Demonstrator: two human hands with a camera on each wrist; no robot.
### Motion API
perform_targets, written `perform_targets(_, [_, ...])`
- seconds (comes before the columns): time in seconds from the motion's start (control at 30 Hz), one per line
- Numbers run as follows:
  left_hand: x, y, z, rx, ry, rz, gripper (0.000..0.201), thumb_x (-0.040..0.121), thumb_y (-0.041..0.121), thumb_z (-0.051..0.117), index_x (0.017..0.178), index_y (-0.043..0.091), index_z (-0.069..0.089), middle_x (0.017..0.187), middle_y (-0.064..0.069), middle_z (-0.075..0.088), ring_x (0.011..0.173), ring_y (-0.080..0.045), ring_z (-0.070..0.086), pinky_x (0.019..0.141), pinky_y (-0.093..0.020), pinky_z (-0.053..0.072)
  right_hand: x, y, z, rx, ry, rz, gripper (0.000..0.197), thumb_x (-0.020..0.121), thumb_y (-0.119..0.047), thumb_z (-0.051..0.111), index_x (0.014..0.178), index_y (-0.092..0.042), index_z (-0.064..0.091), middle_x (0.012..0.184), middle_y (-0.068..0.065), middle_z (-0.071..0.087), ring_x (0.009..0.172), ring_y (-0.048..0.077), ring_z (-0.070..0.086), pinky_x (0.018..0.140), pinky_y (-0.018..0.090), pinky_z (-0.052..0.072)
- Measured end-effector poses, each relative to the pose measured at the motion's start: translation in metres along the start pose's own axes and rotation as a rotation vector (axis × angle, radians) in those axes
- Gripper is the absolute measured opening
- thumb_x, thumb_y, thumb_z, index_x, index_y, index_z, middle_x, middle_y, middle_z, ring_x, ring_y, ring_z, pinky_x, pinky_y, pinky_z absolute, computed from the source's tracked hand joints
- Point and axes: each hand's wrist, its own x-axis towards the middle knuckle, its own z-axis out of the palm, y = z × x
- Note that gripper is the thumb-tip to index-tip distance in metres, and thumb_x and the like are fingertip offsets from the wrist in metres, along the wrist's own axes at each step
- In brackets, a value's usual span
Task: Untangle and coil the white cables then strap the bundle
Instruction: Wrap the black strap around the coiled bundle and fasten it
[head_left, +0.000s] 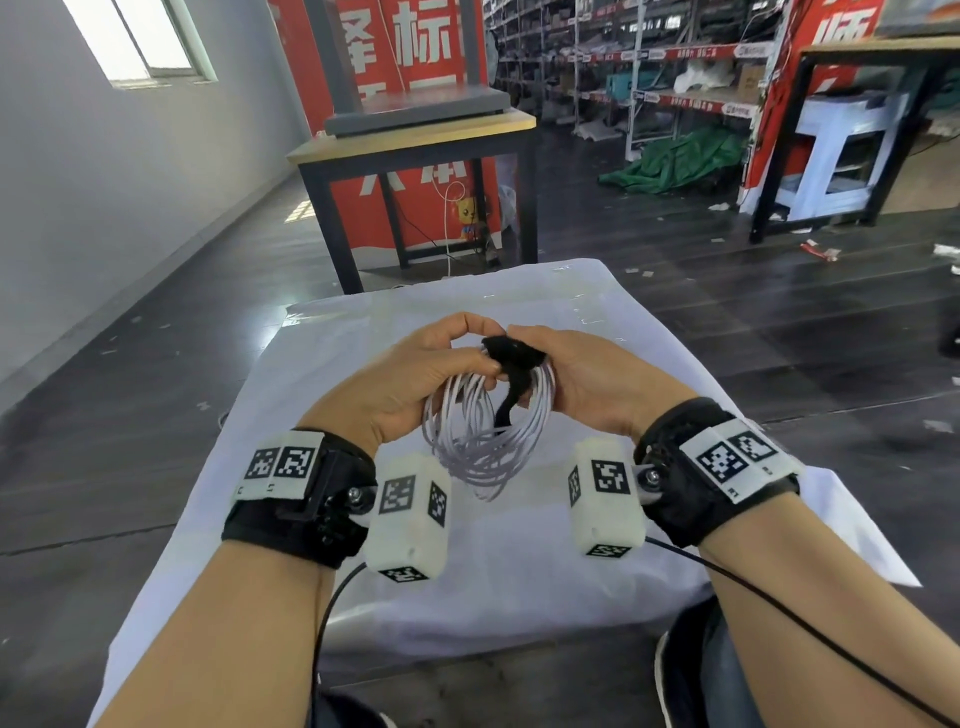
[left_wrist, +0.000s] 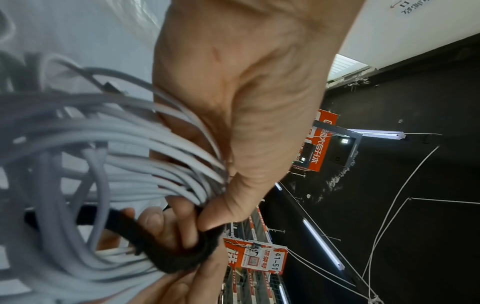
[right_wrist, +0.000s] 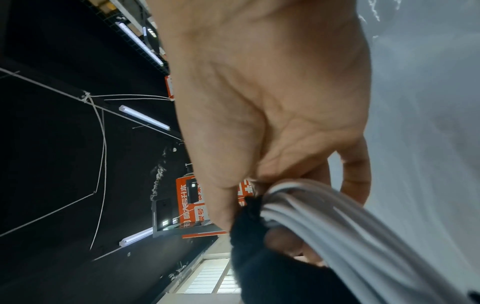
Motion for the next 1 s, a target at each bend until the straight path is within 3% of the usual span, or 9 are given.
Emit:
perform_targets(0.13, [0.000, -0.001, 0.004, 0.097, -0.020, -0.016, 0.020, 0.089, -0.004, 0.057, 0.098, 0.014, 0.060, 0.071, -0.008, 0.068, 0.064, -0.014, 0.063, 0.067, -0.021, 0.054, 0.000, -0.001, -0.001, -0.122, 0.015, 0.041, 0.029, 0.097, -0.022, 0.045, 0.108, -0.001, 0.062, 0.089, 0.013, 0.068, 0.082, 0.022, 0.060, 0.070, 0.029, 0.047])
perform_targets(0.23, [0.002, -0.004, 0.011, 0.174, 0.000, -0.025, 0.020, 0.090, -0.001, 0.054, 0.100, 0.015, 0.059, 0.069, -0.009, 0.064, 0.068, -0.018, 0.060, 0.079, -0.029, 0.049, -0.001, -0.001, 0.004, -0.008, -0.006, 0.100, 0.025, 0.096, -0.016, 0.035, 0.094, -0.003, 0.056, 0.072, 0.012, 0.063, 0.064, 0.020, 0.059, 0.061, 0.030, 0.047])
perform_targets(0.33, [0.003, -0.004, 0.014, 0.167, 0.024, -0.027, 0.018, 0.092, 0.001, 0.051, 0.103, 0.014, 0.057, 0.062, -0.006, 0.060, 0.062, -0.016, 0.058, 0.070, -0.029, 0.047, 0.000, 0.001, 0.007, 0.046, 0.004, 0.068, 0.027, 0.098, -0.018, 0.036, 0.089, -0.001, 0.055, 0.064, 0.011, 0.059, 0.052, 0.017, 0.050, 0.055, 0.030, 0.047])
perform_targets(0.47, [0.001, -0.002, 0.013, 0.064, 0.011, -0.010, 0.020, 0.093, -0.002, 0.049, 0.106, 0.011, 0.057, 0.060, -0.003, 0.054, 0.053, -0.012, 0.050, 0.059, -0.022, 0.048, 0.000, 0.003, 0.008, 0.026, -0.017, -0.025, 0.036, 0.099, -0.035, 0.046, 0.101, -0.005, 0.065, 0.063, 0.004, 0.059, 0.055, 0.015, 0.047, 0.058, 0.027, 0.048])
perform_targets(0.6, [-0.001, 0.000, 0.006, 0.118, -0.023, 0.000, 0.032, 0.088, -0.006, 0.055, 0.111, 0.016, 0.059, 0.076, -0.007, 0.065, 0.065, -0.012, 0.059, 0.072, -0.023, 0.051, 0.002, 0.004, 0.005, 0.103, -0.026, -0.045, 0.041, 0.099, -0.031, 0.047, 0.117, 0.005, 0.060, 0.076, 0.014, 0.060, 0.067, 0.024, 0.056, 0.060, 0.029, 0.050])
perform_targets(0.7, [-0.002, 0.002, 0.002, 0.493, 0.003, 0.108, 0.040, 0.086, 0.001, 0.063, 0.114, 0.029, 0.055, 0.103, -0.004, 0.065, 0.089, -0.014, 0.063, 0.086, -0.028, 0.052, 0.002, 0.004, 0.005, 0.166, 0.009, -0.064, 0.036, 0.099, -0.025, 0.050, 0.112, 0.008, 0.059, 0.076, 0.014, 0.059, 0.062, 0.021, 0.056, 0.058, 0.029, 0.051])
perform_targets(0.83, [-0.001, -0.004, 0.006, 0.761, 0.136, 0.325, 0.039, 0.085, 0.016, 0.070, 0.112, 0.034, 0.048, 0.112, 0.011, 0.050, 0.087, -0.007, 0.057, 0.071, -0.021, 0.047, 0.004, 0.006, 0.005, 0.181, 0.057, -0.078, 0.030, 0.097, -0.025, 0.053, 0.104, 0.004, 0.058, 0.073, 0.013, 0.054, 0.057, 0.021, 0.055, 0.056, 0.030, 0.052])
perform_targets(0.93, [0.004, -0.007, 0.003, 0.849, 0.131, 0.479, 0.041, 0.082, 0.014, 0.070, 0.108, 0.038, 0.049, 0.115, 0.013, 0.042, 0.101, 0.002, 0.049, 0.089, -0.020, 0.042, 0.005, 0.007, 0.005, 0.186, 0.083, -0.087, 0.031, 0.097, -0.026, 0.054, 0.106, 0.003, 0.058, 0.075, 0.014, 0.055, 0.059, 0.022, 0.058, 0.057, 0.031, 0.052])
perform_targets(1.0, [0.006, -0.008, 0.003, 0.898, 0.097, 0.508, 0.037, 0.082, 0.011, 0.070, 0.103, 0.037, 0.056, 0.116, 0.015, 0.041, 0.107, 0.008, 0.046, 0.094, -0.009, 0.036, 0.006, 0.009, 0.005, 0.184, 0.092, -0.096, 0.032, 0.098, -0.023, 0.051, 0.110, 0.006, 0.058, 0.076, 0.013, 0.057, 0.060, 0.021, 0.059, 0.056, 0.030, 0.052])
